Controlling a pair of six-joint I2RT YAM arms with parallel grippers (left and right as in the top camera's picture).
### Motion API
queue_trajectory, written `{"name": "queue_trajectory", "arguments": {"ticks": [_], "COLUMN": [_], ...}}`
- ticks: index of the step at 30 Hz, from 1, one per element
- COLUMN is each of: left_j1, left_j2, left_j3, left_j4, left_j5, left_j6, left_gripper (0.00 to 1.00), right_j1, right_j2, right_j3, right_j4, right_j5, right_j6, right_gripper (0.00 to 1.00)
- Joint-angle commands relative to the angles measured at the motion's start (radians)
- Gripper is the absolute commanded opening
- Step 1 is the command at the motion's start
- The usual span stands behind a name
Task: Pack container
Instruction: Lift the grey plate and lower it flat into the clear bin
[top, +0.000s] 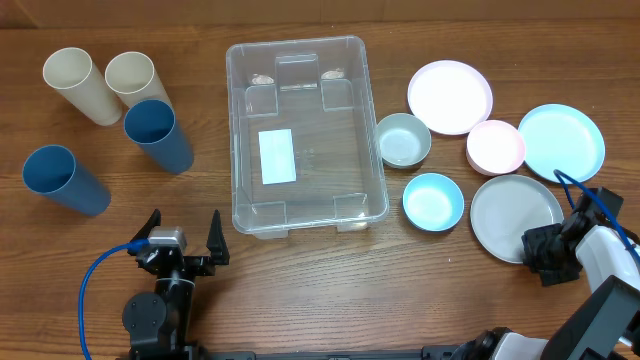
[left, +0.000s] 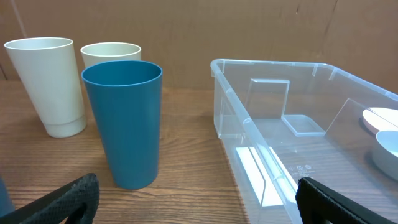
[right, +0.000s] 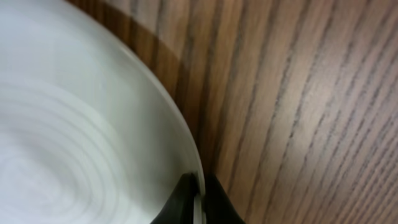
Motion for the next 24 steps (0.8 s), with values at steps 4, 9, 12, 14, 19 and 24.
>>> {"name": "queue_trajectory", "arguments": {"ticks": [4, 9, 12, 14, 19, 24], "left_j1": [0.009, 0.009, 0.009, 0.009, 0.009, 0.009], "left_j2": [-0.009, -0.009, -0.009, -0.009, -0.009, -0.009], "left_j3": [-0.005, -0.005, -0.005, -0.005, -0.005, -0.005], "left_j4": [0.001, 0.001, 0.001, 0.001, 0.001, 0.001], "left_j5": [-0.006, -0.006, -0.006, -0.006, -0.006, -0.006], "left_j6": [0.012, 0.012, 0.012, 0.012, 0.012, 0.012], "left_gripper": [1.0, 1.0, 1.0, 1.0, 1.0, 1.0], "right_j1": [0.002, 0.002, 0.002, 0.002, 0.002, 0.003], "right_j2": [0.032, -0.052, -0.156, -0.212, -0.316, -0.347], "right_j3": [-0.015, 0.025, 0.085, 0.139, 0.339, 0.479], "right_j4": [-0.052, -0.146, -0.232, -0.288, -0.435, -0.476], "right_j5": [-0.033, -0.032, -0.056, -0.064, -0.085, -0.227], "right_j6": [-0.025, -0.09, -0.154, -0.192, -0.276, -0.389], "right_gripper": [0.04, 0.04, 0.04, 0.04, 0.04, 0.04]}}
